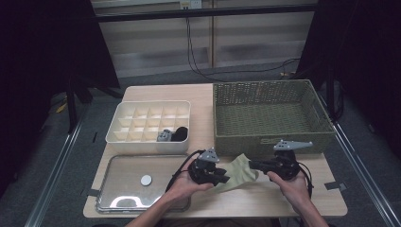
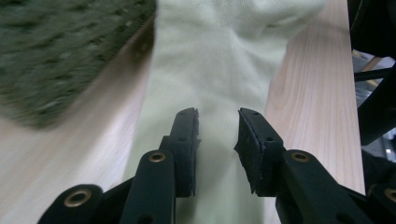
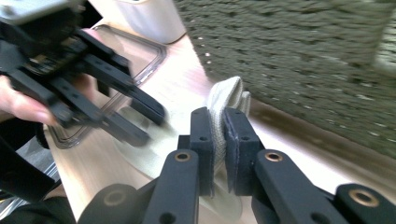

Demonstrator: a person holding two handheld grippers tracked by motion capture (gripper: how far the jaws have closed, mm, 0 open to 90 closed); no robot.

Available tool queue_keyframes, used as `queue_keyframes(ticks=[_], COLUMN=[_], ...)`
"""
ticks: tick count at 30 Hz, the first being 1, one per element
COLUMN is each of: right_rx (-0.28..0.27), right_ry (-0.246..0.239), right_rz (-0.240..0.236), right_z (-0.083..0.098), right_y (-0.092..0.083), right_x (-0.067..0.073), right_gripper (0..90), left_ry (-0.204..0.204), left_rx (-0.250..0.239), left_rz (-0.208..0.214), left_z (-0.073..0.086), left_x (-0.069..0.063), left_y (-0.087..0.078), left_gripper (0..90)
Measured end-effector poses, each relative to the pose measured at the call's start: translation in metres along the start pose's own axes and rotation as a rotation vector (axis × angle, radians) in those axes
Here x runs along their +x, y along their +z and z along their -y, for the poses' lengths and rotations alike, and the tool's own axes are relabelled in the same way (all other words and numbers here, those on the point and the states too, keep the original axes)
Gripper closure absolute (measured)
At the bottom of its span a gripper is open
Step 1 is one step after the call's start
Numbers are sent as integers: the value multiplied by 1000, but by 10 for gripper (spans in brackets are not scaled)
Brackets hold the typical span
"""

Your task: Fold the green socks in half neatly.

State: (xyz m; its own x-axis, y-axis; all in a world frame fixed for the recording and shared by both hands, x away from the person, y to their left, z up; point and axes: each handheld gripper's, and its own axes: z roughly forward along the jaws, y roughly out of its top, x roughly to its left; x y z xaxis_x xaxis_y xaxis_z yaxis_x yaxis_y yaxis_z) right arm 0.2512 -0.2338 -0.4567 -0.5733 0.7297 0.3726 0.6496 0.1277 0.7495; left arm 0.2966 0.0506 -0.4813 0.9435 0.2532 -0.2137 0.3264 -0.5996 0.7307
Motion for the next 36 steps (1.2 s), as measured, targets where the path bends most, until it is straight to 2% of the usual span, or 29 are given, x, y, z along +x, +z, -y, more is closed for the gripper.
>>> queue_keyframes(ticks=[1,2,5,7,11,12,13,14,15,22,24,36], right_rx=[-3,-6,-6,-9,-11,-12,-7,-5,-2,28,37,84], right_ry=[2,0,3,4,-1,-5,-10,-10,-19,-23,-26,-44], right_rz=[7,12,18,17,12,9,8,-6,-13,-48,-59,-87], right_z=[0,0,-1,-2,-3,-4,-5,-5,-6,-10,-11,-21], right_y=[-3,-4,-6,-6,-3,-2,1,5,7,24,30,61], right_x=[-2,-3,-4,-4,-2,-1,1,3,4,16,19,39], right_gripper=[833,833,832,832,831,829,829,829,829,828,827,819], left_ry=[-4,15,11,5,-17,-18,-19,-37,-28,-26,-39,-26], left_rx=[0,9,-10,-5,6,20,10,-3,15,11,3,-6], left_rz=[-5,-24,-28,-38,-41,-30,-35,-32,-31,-57,-54,-48], left_z=[1,4,11,18,28,30,31,31,31,31,30,27], left_x=[-1,-2,-2,1,6,7,7,8,9,9,11,10], left_y=[-4,-14,-28,-33,-32,-31,-29,-26,-26,-22,-21,-20], left_gripper=[676,676,674,673,671,671,671,671,669,662,667,665])
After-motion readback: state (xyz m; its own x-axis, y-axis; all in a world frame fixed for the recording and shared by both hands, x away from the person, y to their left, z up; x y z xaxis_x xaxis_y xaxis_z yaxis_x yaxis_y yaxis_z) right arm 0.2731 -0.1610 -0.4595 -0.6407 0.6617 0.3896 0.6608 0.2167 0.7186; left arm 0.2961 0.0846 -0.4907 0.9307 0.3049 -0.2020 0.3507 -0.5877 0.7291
